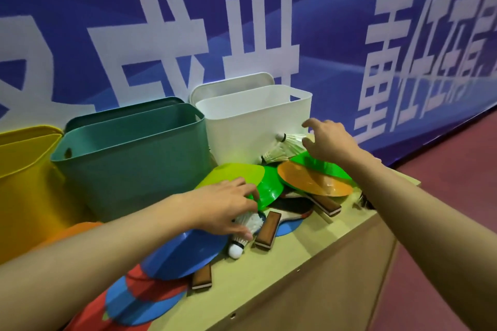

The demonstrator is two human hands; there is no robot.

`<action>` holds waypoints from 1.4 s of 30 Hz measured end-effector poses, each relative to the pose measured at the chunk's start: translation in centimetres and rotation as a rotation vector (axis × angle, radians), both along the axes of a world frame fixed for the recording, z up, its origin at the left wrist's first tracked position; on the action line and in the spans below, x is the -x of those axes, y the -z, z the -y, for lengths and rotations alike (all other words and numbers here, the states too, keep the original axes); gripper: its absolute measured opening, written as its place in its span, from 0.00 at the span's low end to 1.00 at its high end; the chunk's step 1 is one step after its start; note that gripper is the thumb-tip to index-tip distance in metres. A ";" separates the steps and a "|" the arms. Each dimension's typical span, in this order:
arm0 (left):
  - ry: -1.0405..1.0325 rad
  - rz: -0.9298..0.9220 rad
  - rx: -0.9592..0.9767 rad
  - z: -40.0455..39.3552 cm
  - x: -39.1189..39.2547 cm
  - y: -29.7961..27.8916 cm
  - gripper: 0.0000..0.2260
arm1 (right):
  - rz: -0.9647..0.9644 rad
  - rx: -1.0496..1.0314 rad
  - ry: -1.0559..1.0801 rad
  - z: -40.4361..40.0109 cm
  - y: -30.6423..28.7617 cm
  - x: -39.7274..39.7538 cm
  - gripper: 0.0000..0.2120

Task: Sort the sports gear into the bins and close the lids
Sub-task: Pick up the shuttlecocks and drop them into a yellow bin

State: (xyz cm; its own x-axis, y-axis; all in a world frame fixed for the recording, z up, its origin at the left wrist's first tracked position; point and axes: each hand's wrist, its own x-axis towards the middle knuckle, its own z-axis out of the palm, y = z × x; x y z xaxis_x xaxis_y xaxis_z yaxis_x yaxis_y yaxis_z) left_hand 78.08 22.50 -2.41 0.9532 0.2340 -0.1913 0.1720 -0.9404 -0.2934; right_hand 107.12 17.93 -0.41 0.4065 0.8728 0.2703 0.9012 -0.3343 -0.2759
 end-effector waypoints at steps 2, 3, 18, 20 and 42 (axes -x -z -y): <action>-0.002 0.004 0.037 -0.4 -0.1 0.1 0.25 | -0.097 0.040 0.061 -2.2 0.3 -0.4 0.24; 0.004 0.012 0.054 -0.6 -0.1 0.1 0.24 | -0.148 0.059 0.078 -3.0 0.5 -0.4 0.25; 0.105 0.290 0.199 0.6 2.2 -2.1 0.12 | -0.534 -0.467 -0.134 -2.4 -0.4 2.9 0.05; 0.127 0.336 0.172 0.5 3.1 -3.1 0.12 | -0.518 -0.466 -0.175 -1.7 -1.4 4.1 0.05; -0.551 0.516 -0.174 5.9 52.8 -10.4 0.21 | 0.287 -0.477 -1.082 1.0 -5.1 48.9 0.20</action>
State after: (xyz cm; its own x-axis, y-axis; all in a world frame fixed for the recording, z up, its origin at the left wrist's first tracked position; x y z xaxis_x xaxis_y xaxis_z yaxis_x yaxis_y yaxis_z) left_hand 25.27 16.63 8.00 0.6491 0.6861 0.3285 0.7565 -0.6274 -0.1845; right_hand 58.27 16.92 4.71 -0.5970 0.5124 0.6173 0.7002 0.7084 0.0891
